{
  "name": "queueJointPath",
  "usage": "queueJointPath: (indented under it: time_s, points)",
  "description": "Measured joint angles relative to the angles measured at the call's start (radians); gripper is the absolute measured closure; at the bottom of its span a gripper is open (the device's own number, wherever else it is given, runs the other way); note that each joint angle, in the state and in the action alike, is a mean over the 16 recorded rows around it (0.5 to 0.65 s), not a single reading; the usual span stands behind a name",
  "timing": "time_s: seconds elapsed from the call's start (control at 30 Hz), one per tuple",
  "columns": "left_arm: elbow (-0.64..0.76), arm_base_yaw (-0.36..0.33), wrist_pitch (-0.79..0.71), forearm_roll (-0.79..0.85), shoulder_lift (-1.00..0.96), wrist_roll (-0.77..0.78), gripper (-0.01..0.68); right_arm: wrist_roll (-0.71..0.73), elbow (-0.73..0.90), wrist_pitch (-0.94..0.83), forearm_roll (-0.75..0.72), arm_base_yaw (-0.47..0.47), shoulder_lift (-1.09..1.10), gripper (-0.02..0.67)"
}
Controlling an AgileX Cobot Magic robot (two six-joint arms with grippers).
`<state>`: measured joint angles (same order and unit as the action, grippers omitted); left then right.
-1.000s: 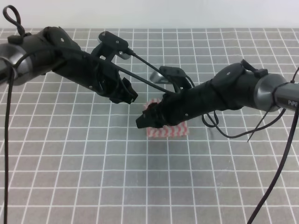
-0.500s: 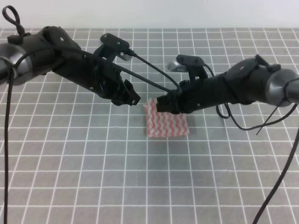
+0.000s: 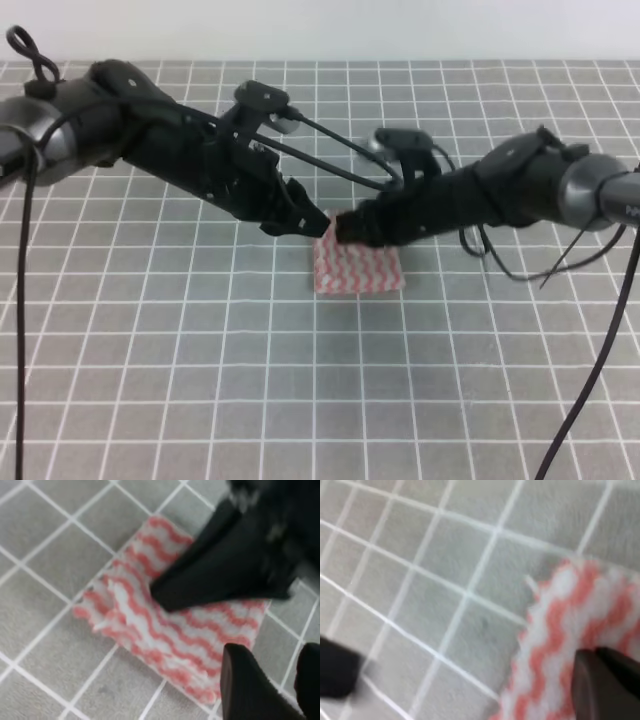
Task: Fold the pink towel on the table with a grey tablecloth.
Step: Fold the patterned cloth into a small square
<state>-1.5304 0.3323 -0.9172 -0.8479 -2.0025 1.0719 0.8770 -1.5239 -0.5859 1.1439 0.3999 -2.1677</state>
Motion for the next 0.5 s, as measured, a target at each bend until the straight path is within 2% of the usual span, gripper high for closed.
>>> queueJointPath:
  time_s: [0.23, 0.5]
  points:
    - [0.000, 0.016, -0.002, 0.014, -0.063, 0.020, 0.585, 0.011, -0.065, -0.013, -0.023, -0.015, 0.008, 0.666]
    - [0.000, 0.031, 0.046, 0.066, -0.135, 0.006, 0.664, -0.084, -0.124, -0.112, -0.154, -0.062, 0.020, 0.666]
